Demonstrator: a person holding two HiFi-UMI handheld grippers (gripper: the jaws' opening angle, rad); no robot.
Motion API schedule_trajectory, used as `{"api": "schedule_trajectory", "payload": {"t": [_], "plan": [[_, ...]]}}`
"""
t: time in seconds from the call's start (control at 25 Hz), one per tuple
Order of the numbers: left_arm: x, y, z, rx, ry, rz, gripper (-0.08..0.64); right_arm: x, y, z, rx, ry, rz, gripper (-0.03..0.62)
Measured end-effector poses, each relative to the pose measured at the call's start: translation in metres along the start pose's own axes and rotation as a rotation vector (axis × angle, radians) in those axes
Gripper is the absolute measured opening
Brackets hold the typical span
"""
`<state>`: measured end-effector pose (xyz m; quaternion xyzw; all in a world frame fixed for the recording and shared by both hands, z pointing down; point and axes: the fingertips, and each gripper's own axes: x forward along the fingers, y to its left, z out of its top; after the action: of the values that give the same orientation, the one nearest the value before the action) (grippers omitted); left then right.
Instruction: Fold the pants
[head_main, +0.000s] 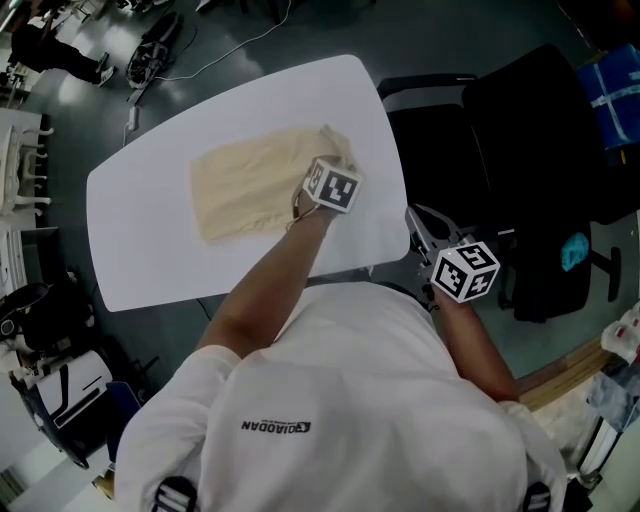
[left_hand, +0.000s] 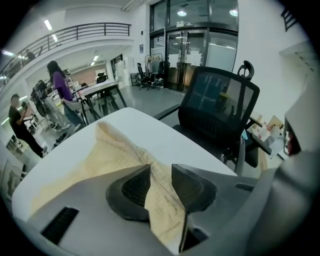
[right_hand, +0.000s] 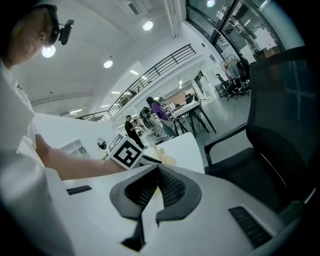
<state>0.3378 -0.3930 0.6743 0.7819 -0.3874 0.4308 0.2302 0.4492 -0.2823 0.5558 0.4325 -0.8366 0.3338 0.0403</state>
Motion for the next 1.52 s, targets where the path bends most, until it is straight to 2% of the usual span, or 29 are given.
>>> {"api": "schedule_trajectory", "payload": {"t": [0.2, 0.44, 0.56, 0.72, 0.96, 1.2, 1.4, 1.52], "plan": [[-0.024, -0.009, 0.019, 0.023, -0.073, -0.026, 0.152, 0.002, -0.007, 0.007, -0.007, -0.007, -0.007, 0.017], [-0.062, 0.003, 0.026, 0.009, -0.152, -0.031, 0.135, 0.019, 0.014, 0.014, -0.039, -0.009, 0.042, 0.017], [-0.081, 0.018, 0.022, -0.028, -0.185, -0.025, 0.124, 0.032, 0.030, 0.015, -0.060, 0.002, 0.073, 0.017], [-0.115, 0.038, 0.009, -0.115, -0.236, -0.034, 0.103, 0.049, 0.055, 0.014, -0.092, 0.023, 0.107, 0.017], [-0.188, 0.087, -0.027, -0.216, -0.348, -0.024, 0.035, 0.083, 0.117, 0.010, -0.144, 0.046, 0.148, 0.017], [-0.254, 0.127, -0.075, -0.300, -0.453, -0.032, 0.028, 0.105, 0.168, 0.009, -0.185, 0.055, 0.155, 0.017], [-0.287, 0.154, -0.115, -0.360, -0.492, -0.009, 0.028, 0.119, 0.197, 0.008, -0.221, 0.053, 0.155, 0.017], [-0.300, 0.165, -0.133, -0.369, -0.504, 0.007, 0.028, 0.128, 0.211, 0.007, -0.251, 0.052, 0.157, 0.017]]}}
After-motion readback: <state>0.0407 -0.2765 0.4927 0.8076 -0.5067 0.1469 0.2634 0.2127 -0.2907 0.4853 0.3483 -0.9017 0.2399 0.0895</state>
